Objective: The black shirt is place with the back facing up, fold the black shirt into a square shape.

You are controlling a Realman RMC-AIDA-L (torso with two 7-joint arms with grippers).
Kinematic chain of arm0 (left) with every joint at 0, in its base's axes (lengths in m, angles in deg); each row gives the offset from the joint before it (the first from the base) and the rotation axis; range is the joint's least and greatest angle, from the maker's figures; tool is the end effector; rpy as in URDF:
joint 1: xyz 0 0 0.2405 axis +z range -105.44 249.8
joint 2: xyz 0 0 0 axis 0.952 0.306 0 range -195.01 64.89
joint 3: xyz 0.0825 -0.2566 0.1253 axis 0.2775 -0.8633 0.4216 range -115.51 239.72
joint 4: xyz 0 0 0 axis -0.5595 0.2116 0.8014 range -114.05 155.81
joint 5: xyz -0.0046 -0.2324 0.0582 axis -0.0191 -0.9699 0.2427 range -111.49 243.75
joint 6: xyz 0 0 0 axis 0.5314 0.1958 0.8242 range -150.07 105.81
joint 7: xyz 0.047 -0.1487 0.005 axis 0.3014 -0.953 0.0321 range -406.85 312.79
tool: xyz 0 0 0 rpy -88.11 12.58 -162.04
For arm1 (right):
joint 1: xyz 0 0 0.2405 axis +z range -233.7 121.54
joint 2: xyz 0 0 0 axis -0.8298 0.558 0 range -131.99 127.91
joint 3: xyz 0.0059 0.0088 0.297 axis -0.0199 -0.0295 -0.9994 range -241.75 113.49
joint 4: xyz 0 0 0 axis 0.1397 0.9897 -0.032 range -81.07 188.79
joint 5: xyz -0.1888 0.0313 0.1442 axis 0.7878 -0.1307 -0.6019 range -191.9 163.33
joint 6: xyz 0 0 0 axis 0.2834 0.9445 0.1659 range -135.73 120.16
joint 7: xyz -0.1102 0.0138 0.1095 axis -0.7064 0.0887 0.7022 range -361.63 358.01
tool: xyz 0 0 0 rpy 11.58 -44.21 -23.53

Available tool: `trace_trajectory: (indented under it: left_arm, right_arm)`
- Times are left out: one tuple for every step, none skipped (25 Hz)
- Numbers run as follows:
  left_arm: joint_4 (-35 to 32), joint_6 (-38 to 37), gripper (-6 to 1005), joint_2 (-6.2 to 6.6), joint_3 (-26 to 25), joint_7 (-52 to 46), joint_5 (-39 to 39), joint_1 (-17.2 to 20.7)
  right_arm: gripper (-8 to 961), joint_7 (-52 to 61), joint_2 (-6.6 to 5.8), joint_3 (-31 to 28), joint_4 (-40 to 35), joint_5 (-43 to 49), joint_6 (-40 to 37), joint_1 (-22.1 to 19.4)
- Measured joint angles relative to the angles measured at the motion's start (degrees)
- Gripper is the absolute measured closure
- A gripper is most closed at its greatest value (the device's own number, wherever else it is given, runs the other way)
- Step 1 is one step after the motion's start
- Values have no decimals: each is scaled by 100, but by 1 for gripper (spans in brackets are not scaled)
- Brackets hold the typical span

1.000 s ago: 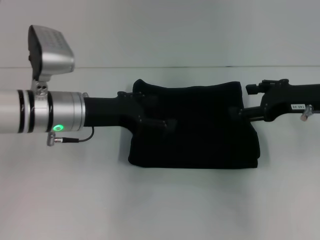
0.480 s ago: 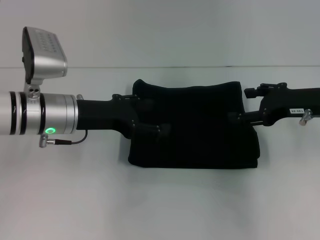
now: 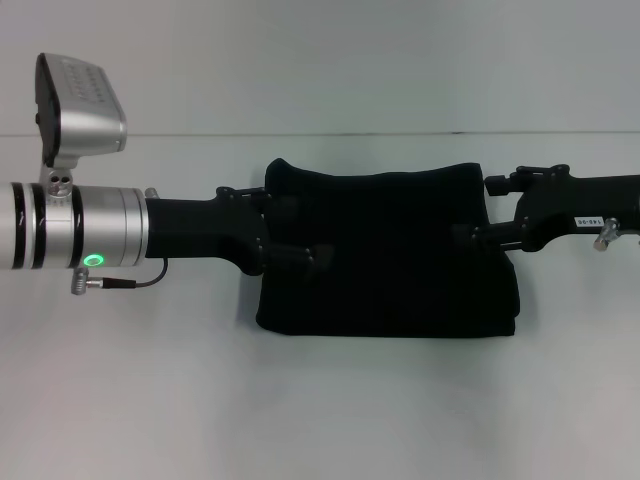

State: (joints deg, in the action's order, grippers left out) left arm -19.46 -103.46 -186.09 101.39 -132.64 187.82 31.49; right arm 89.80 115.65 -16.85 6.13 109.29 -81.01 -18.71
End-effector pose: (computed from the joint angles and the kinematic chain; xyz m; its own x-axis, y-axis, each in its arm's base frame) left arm -0.2469 0.4369 -0.0423 0.8586 0.3016 0.4146 0.4109 -0.8884 -0.2046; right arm 0.2715 0.4570 -0.0027 0.9103 -0.3100 -0.2745 -0.4006 -0.8269 -0.3947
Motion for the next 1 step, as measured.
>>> trace_trajectory:
  left_arm:
    - [0,-1,80,0,0,1,0,0]
  right_arm:
    - [22,3,1,0,0,0,-1,3]
